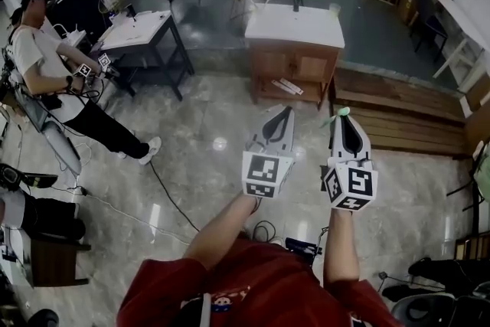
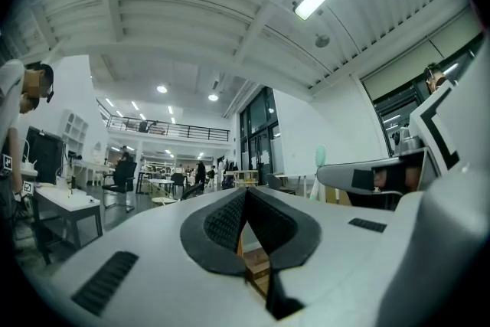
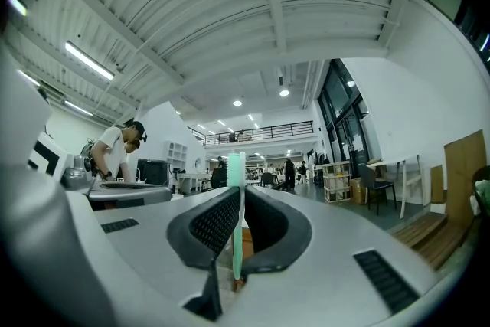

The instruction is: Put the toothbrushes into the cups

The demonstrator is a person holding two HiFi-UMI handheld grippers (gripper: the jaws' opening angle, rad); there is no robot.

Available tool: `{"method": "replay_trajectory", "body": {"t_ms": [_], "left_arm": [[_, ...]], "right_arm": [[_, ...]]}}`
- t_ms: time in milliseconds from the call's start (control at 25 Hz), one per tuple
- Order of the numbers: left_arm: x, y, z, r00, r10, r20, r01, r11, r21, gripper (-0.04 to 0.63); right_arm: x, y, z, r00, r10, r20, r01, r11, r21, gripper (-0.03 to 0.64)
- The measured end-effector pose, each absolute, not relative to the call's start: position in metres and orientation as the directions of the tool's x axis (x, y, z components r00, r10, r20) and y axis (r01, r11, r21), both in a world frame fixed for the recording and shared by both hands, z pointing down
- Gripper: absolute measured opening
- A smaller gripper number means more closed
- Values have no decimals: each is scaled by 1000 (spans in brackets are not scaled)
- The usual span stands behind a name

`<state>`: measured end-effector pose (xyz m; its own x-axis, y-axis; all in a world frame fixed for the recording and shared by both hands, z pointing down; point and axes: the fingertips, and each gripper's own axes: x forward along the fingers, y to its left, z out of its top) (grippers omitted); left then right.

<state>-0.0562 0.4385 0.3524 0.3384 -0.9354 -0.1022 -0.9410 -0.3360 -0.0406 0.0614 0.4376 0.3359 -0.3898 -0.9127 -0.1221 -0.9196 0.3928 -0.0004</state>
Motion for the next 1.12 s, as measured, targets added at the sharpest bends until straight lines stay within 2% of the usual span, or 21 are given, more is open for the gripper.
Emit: {"method": "replay_trajectory", "body": {"t_ms": [520, 1120], "left_arm": [[-29, 410, 357, 353, -930, -106, -935, -353, -20, 28], [-69, 332, 354, 384, -915, -122, -921, -389, 23, 28]], "right_arm": [[78, 413, 347, -388, -916, -104, -921, 390, -1, 44], [37, 338, 346, -362, -928, -89, -932, 361, 29, 44]]}}
